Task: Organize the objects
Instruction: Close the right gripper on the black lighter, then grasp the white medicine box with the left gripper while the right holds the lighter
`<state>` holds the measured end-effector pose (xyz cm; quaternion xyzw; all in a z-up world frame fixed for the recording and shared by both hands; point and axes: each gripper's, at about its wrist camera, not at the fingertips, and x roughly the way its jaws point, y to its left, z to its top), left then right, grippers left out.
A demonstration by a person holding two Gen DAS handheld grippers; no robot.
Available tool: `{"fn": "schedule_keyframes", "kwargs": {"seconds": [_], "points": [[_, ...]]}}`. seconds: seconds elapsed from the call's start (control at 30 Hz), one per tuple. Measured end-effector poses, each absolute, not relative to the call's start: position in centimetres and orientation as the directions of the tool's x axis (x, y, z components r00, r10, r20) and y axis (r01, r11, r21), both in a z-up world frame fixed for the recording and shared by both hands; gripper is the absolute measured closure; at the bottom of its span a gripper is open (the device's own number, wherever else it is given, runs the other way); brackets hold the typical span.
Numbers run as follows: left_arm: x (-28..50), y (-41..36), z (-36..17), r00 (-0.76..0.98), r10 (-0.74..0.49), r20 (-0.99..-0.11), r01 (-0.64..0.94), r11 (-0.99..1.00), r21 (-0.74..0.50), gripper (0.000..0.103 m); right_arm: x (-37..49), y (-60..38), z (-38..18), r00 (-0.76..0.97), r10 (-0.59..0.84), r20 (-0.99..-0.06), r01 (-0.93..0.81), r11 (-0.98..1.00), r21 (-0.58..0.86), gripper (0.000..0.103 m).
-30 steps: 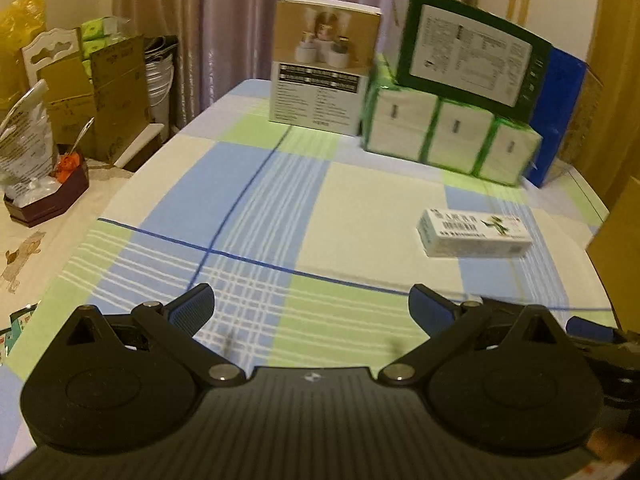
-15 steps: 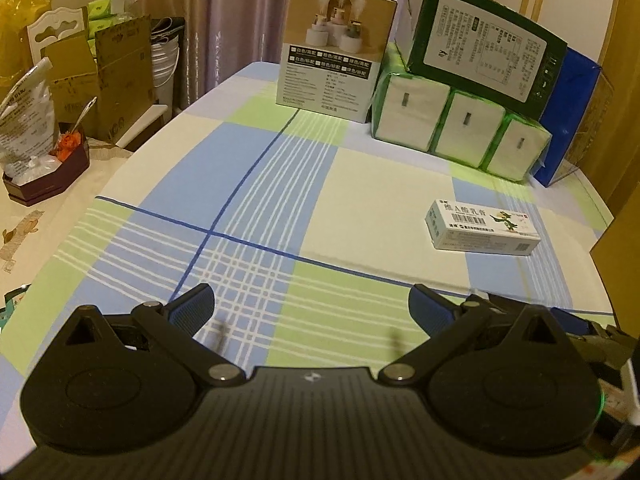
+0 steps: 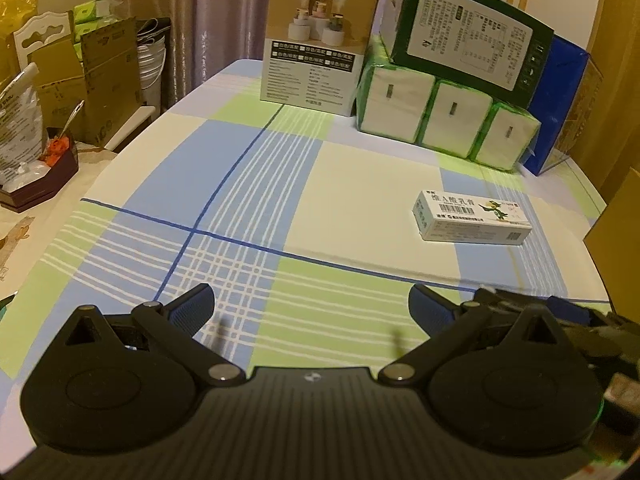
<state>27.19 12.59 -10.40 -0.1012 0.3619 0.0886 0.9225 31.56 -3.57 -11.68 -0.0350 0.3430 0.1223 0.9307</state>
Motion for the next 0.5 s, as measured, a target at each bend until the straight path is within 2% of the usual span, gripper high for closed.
{"fn": "schedule_keyframes", "kwargs": {"seconds": [0.27, 0.5], "points": [[28.6, 11.0, -10.2, 0.756, 0.026, -0.654, -0.129, 0.986, -0.109, 0.001, 33.2, -7.6, -8.6, 0.742, 0.232, -0.629, -0.268, 0.963, 0.039, 0.024], [31.8, 8.7, -11.1, 0.758, -0.083, -0.647, 0.055, 0.996, -0.064, 0.002, 34.1, -10.2, -8.2, 0.718, 0.261, -0.645, -0.296, 0.953, 0.056, 0.024]]}}
